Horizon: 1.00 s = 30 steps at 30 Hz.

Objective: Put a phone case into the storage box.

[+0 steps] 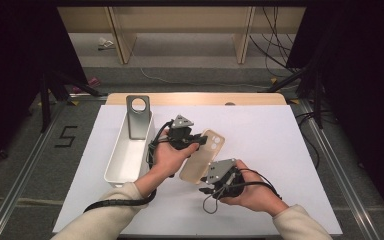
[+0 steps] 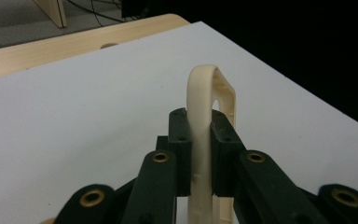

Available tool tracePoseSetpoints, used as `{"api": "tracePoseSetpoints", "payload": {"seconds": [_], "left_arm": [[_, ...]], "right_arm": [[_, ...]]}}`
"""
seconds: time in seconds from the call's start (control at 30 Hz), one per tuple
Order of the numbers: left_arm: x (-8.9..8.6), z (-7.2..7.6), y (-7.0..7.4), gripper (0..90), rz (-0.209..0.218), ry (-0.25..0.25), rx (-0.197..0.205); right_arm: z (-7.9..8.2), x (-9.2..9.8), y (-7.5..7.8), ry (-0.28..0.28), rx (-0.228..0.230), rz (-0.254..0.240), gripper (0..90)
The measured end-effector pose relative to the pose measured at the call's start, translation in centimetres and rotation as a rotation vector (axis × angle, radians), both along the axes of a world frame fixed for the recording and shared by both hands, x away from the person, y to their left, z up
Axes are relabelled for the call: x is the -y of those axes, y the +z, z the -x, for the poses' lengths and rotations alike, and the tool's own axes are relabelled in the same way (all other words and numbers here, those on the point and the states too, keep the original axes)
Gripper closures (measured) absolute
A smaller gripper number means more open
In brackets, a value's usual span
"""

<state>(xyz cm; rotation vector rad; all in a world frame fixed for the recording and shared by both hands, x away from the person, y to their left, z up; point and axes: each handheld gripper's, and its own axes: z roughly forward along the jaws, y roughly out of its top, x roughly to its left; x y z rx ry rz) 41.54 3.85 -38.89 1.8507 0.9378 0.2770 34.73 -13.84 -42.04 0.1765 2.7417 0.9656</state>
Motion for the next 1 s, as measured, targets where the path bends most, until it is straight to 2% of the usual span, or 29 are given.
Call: {"api": "tracePoseSetpoints", "payload": {"seconds": [0.07,0.13,0.23,0.4,0.6,0.9,1.0], "left_arm": [[-0.3,0.2,0.0,81.1,-0.015,0.005,0.050],[-0.6,0.3,-0.1,81.0,-0.010,0.015,0.067],[-1.5,0.6,-0.2,81.0,-0.002,0.026,0.102],[-3.3,1.1,-0.1,81.0,0.037,0.049,0.144],[-5.1,1.7,-0.1,80.9,0.067,0.065,0.205],[-7.3,2.8,-0.4,80.9,0.137,0.092,0.222],[-8.0,3.0,-0.4,81.0,0.149,0.097,0.226]], "right_arm": [[-0.2,0.3,0.2,-0.027,0.002,-0.024,49.4],[-0.5,0.6,0.3,-0.063,0.006,-0.047,40.4],[-0.8,1.3,0.5,-0.104,0.003,-0.086,34.5],[-1.1,2.7,0.5,-0.161,0.001,-0.121,27.0],[-1.3,4.3,0.5,-0.236,0.013,-0.162,22.7],[-1.6,6.1,0.6,-0.318,0.007,-0.212,20.4],[-1.7,6.8,0.6,-0.339,0.012,-0.219,20.1]]}}
